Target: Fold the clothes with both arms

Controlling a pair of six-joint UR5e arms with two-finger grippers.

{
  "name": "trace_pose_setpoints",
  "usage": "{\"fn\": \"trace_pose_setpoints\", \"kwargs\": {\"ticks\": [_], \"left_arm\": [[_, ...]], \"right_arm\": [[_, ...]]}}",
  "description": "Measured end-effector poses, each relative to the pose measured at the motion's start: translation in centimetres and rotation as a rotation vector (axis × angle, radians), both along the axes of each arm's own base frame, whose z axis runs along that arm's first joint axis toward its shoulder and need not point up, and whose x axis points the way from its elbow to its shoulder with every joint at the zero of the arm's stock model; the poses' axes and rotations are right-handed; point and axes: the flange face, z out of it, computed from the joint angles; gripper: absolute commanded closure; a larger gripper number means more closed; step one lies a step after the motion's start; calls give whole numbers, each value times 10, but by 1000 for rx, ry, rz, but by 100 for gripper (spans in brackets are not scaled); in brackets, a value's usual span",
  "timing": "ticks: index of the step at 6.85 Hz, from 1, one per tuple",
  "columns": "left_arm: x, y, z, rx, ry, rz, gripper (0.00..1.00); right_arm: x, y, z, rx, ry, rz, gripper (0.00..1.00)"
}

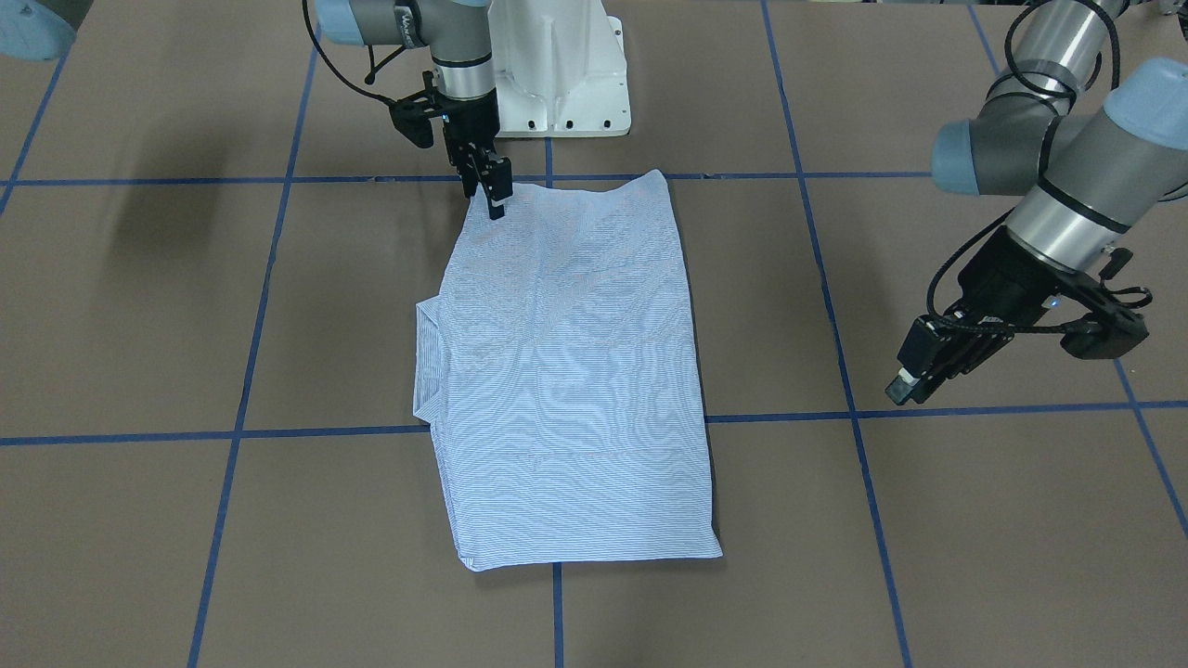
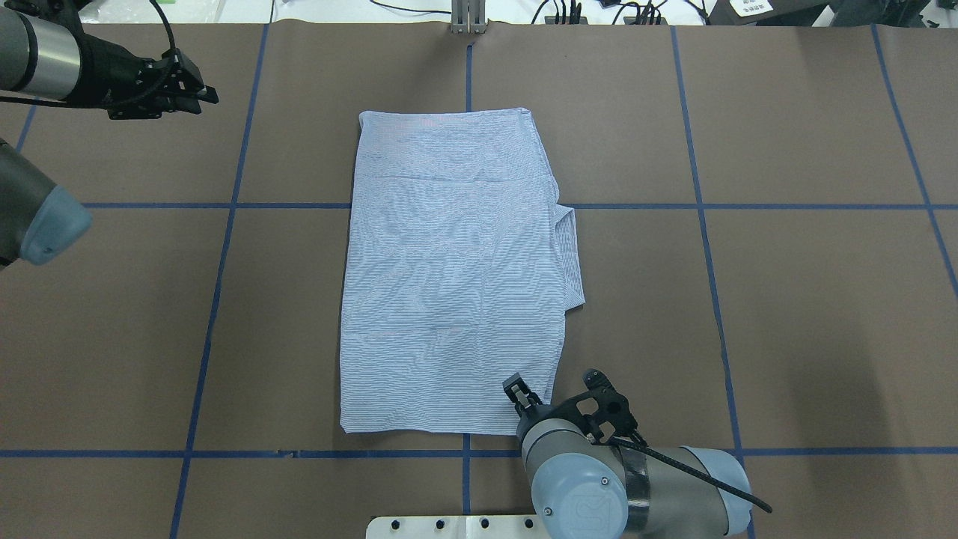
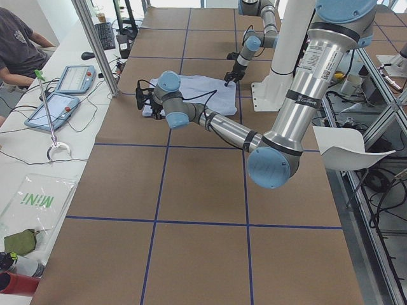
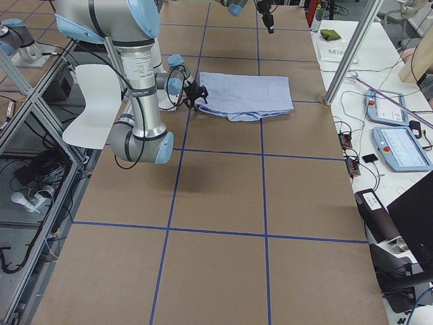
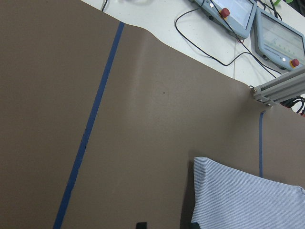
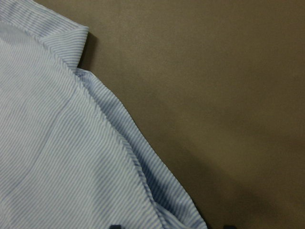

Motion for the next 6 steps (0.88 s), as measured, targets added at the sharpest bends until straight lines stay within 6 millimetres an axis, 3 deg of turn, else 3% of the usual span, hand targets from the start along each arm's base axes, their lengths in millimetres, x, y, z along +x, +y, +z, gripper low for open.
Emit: {"fn": "trace_pose_setpoints", "kwargs": {"ticks": [6], "left_arm": [[0, 1, -1, 1, 2, 0, 60]], "right_arm": [[6, -1, -13, -12, -23, -28, 100]]}}
